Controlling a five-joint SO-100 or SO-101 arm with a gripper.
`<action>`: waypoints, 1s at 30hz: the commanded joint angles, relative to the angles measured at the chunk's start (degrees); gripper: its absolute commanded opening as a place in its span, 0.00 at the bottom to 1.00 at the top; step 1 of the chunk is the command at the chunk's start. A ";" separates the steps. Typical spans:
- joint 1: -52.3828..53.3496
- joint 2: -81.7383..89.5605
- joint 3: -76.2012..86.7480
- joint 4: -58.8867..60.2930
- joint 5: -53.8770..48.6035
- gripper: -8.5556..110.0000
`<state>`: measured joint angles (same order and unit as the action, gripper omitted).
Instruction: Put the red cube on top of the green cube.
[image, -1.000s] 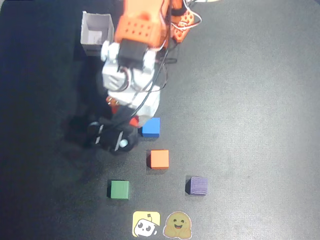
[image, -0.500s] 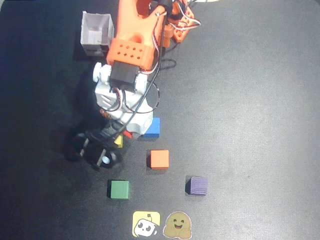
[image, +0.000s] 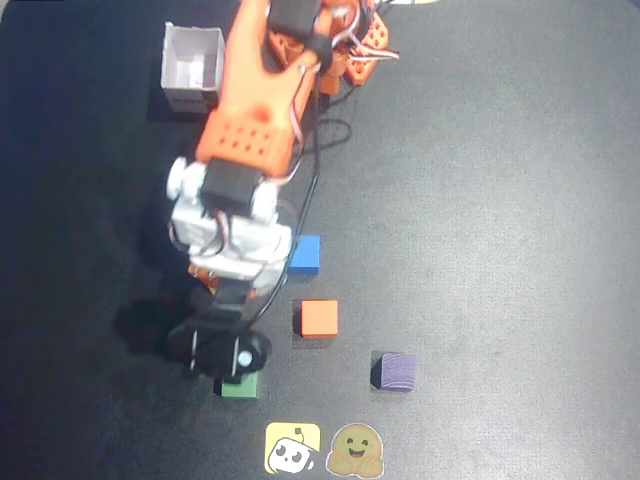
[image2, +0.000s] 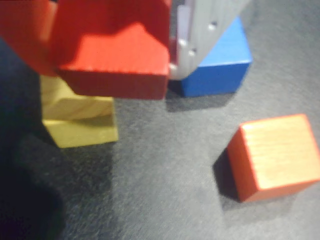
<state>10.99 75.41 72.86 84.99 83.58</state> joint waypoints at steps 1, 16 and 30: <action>0.09 -1.85 -5.80 1.32 -2.29 0.14; -0.35 -8.44 -17.67 15.56 1.23 0.14; -1.32 -1.41 -6.86 3.87 2.11 0.14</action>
<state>9.32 66.80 60.91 93.96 85.52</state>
